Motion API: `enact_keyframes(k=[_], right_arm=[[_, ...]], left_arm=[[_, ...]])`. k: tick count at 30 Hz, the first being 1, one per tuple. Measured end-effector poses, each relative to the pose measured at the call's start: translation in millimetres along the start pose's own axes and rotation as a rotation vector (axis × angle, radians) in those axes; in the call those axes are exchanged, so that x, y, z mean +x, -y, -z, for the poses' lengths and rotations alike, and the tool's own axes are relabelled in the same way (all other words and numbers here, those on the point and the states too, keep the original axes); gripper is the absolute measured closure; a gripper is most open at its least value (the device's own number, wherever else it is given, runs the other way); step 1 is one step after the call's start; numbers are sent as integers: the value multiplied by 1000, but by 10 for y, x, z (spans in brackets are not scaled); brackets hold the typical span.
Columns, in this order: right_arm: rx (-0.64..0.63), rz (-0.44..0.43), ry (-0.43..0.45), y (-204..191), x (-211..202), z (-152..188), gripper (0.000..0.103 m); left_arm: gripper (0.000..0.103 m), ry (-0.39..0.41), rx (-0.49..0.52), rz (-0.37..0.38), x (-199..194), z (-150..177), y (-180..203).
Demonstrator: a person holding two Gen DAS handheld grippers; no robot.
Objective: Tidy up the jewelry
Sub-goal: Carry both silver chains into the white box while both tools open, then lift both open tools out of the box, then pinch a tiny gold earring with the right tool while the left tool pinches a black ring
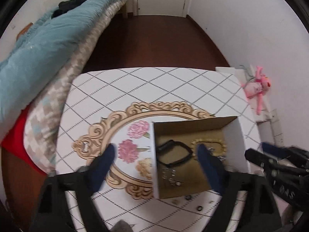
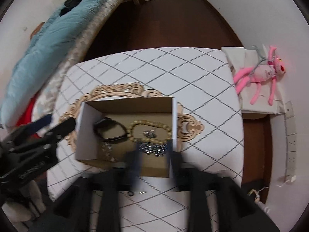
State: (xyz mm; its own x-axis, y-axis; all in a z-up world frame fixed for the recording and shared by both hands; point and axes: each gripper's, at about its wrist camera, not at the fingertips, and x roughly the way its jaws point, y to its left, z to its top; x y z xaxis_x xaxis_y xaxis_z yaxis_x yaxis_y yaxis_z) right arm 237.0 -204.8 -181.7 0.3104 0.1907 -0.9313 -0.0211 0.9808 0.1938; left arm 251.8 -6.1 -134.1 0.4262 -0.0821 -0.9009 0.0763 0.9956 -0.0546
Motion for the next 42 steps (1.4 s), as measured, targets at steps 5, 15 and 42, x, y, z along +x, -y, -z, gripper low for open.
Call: enact_keyframes(k=[5,15,42], right_arm=[[-12,86,36,10,15,32,7],[-31,116,177,-102,-362,313,2],[56,-41,104,-186,578,1387,94]], left_arm=[[0,19,1,-46,-6,9,-67],[0,93,-14,-111,-287,234,-143],[1,-7,-21,-184,376,1427,-101]])
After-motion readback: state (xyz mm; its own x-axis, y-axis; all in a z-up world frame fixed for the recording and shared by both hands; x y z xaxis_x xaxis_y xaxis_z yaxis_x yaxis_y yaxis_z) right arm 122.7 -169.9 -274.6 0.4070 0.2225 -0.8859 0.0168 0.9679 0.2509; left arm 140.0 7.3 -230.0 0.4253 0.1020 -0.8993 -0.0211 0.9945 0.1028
